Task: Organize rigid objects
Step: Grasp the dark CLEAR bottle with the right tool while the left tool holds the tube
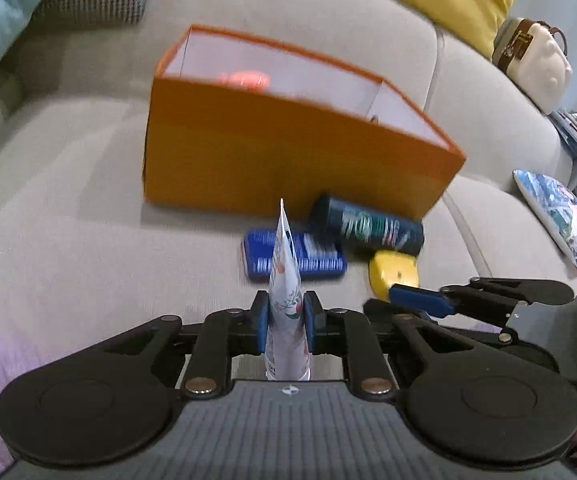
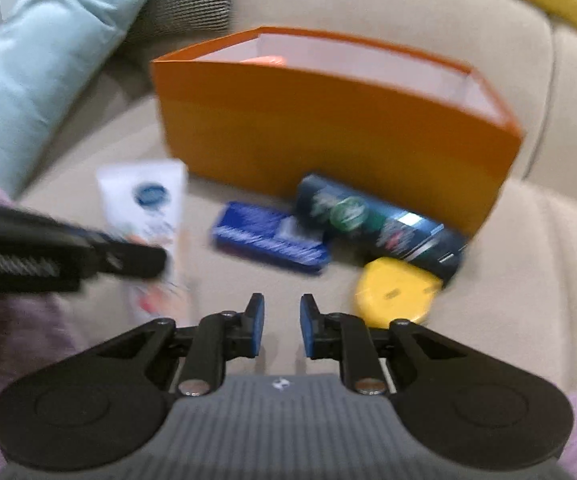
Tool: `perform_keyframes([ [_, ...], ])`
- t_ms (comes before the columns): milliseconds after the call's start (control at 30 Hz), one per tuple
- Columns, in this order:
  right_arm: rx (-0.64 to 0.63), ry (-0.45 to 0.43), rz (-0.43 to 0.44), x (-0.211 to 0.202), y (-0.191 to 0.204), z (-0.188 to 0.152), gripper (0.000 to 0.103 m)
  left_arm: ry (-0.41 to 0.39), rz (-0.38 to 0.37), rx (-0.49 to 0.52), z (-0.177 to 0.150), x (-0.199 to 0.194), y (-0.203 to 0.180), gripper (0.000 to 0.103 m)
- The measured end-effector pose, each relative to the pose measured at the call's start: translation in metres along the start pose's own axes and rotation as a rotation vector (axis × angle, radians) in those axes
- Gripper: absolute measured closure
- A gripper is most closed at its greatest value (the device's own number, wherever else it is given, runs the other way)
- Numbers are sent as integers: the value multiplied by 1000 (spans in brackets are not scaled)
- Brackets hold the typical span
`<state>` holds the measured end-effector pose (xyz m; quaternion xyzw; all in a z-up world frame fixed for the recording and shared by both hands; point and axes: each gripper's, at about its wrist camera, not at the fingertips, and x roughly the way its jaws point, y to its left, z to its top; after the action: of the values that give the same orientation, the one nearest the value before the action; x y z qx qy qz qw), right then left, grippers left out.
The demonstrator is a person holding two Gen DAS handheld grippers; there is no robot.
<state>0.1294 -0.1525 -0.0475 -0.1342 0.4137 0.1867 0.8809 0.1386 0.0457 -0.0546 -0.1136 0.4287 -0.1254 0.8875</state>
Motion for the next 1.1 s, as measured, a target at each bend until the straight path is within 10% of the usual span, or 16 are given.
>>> perform_keyframes([
  [633, -682, -30, -187, 57, 5, 9, 52, 13, -44, 2, 37, 32, -2, 84],
  [1100, -562, -169, -168, 11, -6, 9, 71, -11, -62, -12, 42, 22, -2, 84],
])
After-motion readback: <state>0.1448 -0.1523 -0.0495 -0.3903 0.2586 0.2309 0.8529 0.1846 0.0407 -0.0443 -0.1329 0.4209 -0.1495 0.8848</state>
